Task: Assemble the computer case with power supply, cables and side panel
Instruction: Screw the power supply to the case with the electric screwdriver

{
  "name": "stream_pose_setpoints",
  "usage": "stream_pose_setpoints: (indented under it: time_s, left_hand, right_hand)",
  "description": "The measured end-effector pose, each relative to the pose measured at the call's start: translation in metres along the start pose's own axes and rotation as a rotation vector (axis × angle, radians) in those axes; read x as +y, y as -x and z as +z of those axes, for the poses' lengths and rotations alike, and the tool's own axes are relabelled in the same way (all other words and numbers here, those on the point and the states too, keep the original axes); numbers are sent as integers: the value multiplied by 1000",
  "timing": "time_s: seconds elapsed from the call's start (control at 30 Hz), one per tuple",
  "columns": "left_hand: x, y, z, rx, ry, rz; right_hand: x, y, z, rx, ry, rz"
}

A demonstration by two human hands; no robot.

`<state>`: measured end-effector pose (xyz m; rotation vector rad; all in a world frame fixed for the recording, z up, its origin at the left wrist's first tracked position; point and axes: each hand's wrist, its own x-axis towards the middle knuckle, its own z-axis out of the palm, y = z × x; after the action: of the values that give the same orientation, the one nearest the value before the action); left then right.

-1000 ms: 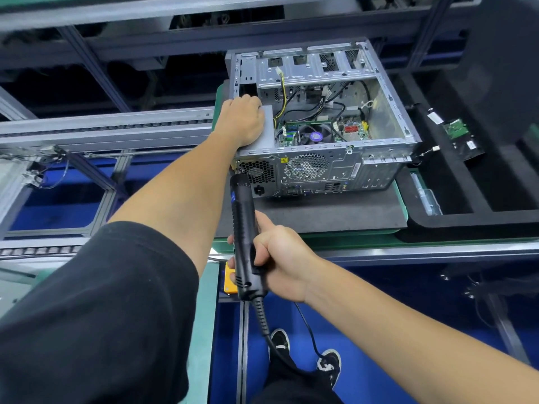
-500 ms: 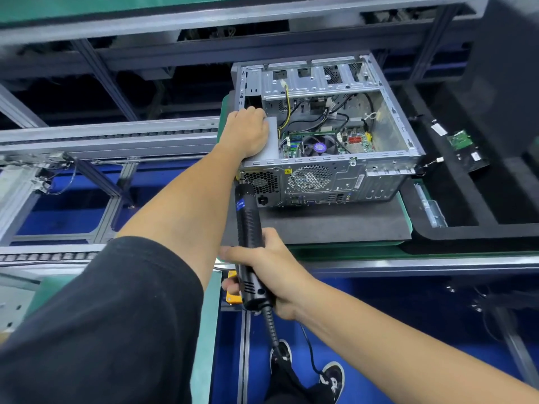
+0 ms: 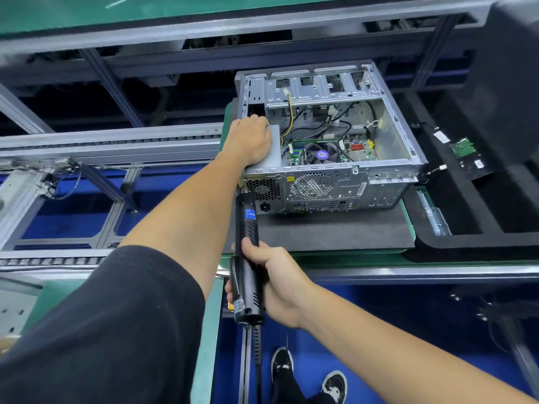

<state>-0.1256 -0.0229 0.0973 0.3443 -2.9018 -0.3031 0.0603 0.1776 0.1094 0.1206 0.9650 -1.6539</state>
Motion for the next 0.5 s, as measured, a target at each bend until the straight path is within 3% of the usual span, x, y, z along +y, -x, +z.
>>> stream_pose_setpoints:
  time_s: [0.23,0.5]
  left_hand:
    - [-1,-1,1,1,3,0]
    - [-2,-3,2,0,-5,-3]
  right_hand:
    - [17,-8,1,117,119,-259]
    - [24,-14,-4,105,229,-328]
